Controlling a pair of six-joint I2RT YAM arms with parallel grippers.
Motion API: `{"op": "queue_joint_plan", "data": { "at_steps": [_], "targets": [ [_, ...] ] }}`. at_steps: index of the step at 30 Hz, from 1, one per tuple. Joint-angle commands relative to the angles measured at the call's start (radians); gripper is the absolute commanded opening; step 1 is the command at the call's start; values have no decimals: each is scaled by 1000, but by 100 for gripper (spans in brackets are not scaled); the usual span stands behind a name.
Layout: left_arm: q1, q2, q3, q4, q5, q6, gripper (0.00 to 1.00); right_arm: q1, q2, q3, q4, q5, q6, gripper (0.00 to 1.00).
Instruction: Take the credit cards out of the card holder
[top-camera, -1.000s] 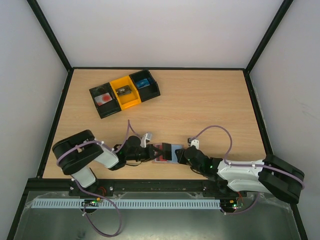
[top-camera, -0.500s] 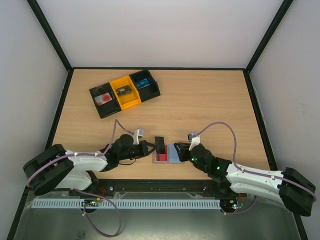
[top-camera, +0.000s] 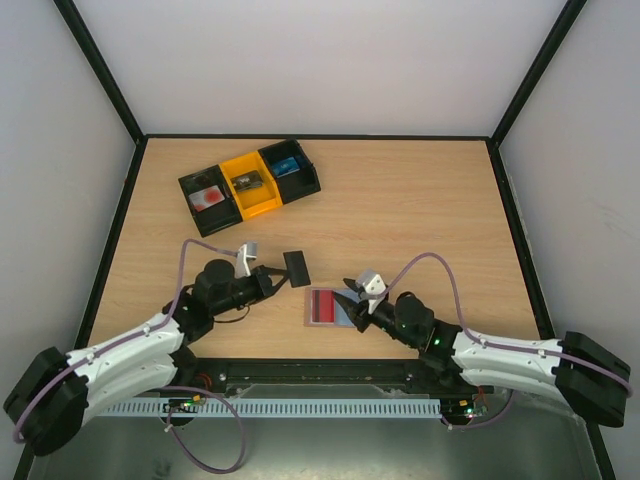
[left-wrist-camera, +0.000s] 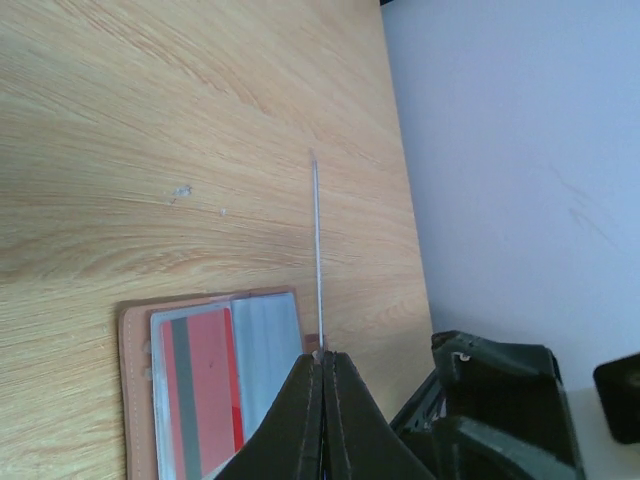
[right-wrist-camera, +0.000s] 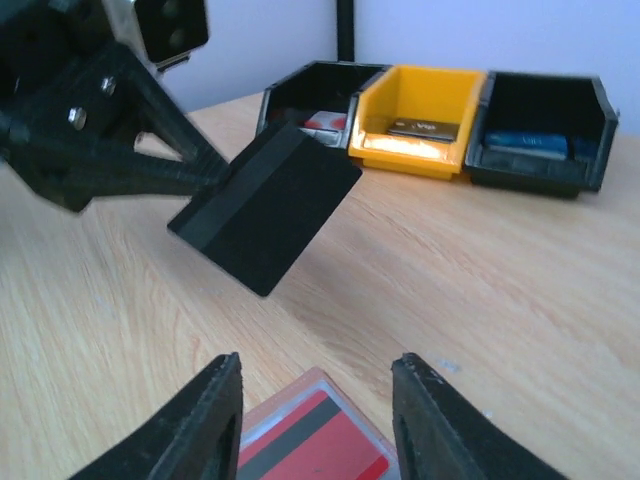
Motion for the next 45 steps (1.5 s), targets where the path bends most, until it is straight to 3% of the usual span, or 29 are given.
{"op": "queue_joint_plan", "data": {
  "at_steps": [1,10,26,36,43,45],
  "targets": [
    [49,-84,14,-116,68,17,3,34,68,-19,170,2,-300,43],
    [56,-139,8,-100,151,-62,3,110,257,28,332,35,-596,50],
    [55,-97,-1,-13,225,-131,3,138,400,59,439,103,-771,53],
    [55,-78,-9,24,249,-169,3,145,514,104,507,126,-873,48],
    [55,-63,-10,7,262,-172,3,159,560,98,579,162,-907,38],
    [55,-61,-9,5,263,-166,3,163,559,96,579,160,-915,29]
  ]
}}
